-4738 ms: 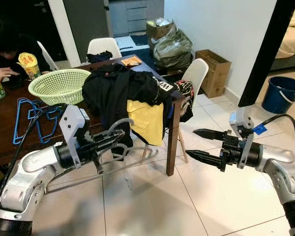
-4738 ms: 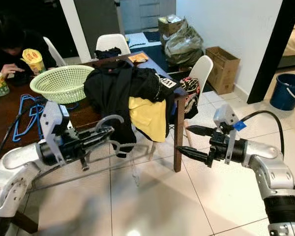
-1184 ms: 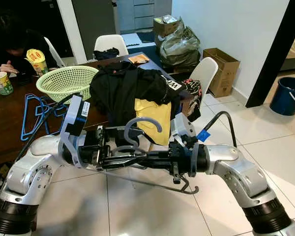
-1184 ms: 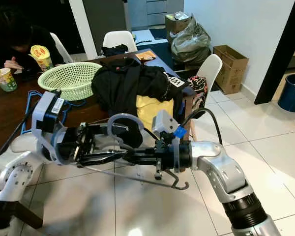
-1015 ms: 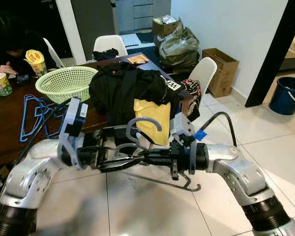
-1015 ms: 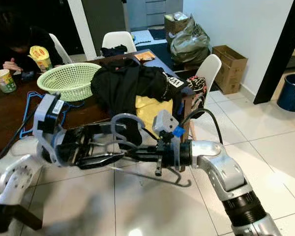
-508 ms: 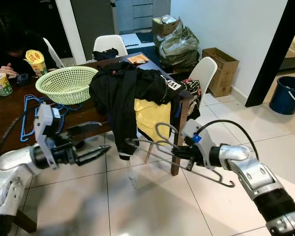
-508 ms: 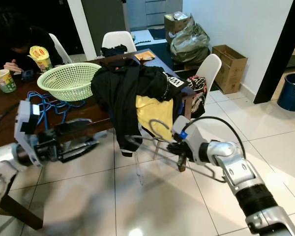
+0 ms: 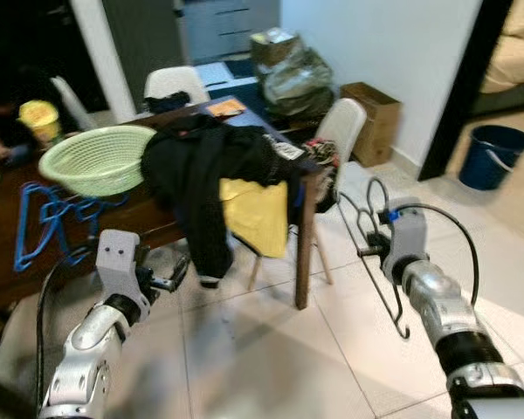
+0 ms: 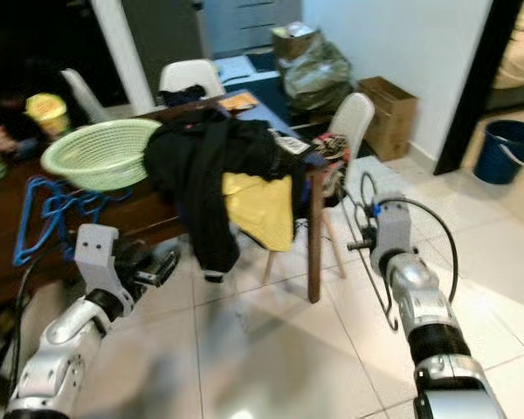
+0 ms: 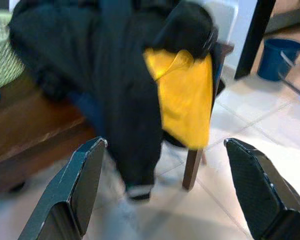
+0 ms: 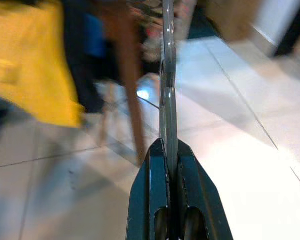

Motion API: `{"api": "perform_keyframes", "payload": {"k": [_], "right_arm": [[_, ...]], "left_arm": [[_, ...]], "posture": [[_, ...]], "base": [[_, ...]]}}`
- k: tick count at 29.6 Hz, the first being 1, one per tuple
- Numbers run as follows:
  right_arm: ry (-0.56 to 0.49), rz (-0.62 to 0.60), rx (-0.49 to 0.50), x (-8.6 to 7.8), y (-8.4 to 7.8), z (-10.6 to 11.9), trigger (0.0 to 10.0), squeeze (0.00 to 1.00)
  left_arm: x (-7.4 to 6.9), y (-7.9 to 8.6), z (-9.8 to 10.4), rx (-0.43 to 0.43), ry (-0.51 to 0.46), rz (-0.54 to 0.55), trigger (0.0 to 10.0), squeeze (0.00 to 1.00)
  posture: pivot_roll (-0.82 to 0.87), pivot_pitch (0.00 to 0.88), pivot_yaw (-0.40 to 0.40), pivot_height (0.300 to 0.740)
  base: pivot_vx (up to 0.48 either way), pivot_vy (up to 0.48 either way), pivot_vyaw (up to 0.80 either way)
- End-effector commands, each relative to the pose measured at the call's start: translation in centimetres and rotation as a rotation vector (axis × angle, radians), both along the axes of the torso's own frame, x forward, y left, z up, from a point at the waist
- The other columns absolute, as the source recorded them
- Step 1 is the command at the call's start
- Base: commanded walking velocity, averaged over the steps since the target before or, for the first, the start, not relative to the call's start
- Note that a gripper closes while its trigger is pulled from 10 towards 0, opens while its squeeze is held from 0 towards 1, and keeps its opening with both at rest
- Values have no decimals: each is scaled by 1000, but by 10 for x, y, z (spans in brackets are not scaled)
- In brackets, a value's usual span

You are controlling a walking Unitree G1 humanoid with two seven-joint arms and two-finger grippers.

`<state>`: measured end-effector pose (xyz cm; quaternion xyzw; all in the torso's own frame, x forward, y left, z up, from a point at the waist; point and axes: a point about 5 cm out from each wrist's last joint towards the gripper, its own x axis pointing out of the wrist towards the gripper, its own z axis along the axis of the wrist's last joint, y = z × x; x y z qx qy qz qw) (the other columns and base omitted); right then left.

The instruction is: Hang hanger

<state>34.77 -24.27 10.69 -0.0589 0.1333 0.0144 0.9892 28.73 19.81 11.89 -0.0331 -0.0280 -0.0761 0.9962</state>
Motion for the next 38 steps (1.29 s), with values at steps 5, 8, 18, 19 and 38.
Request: {"api": "perform_keyframes", "payload": {"k": [5, 8, 18, 19, 38], "right_arm": [[-56, -23, 45, 2, 11, -5, 10000, 0], [-84, -7, 50, 5, 18, -4, 10000, 0], [-97, 31, -1, 4, 23, -7, 10000, 0], [-105, 45, -3, 4, 24, -6, 10000, 0], [-123, 114, -18, 4, 29, -8, 10000, 0]], "left_arm": [[0, 5, -3, -8, -1, 106, 10000, 0], [5, 9, 3, -19, -23, 151, 10000, 0], [-4, 0, -15, -53, 19, 157, 10000, 0], [-7, -2, -19, -57, 31, 154, 10000, 0], [-9, -13, -24, -62, 39, 126, 10000, 0]], "posture": [[29, 0, 72, 740], [26, 0, 73, 740], [20, 0, 71, 740], [20, 0, 71, 740], [15, 0, 64, 740]], "base": [[0, 0, 0], [0, -416, 0], [0, -421, 0], [0, -352, 0], [0, -119, 0]]}}
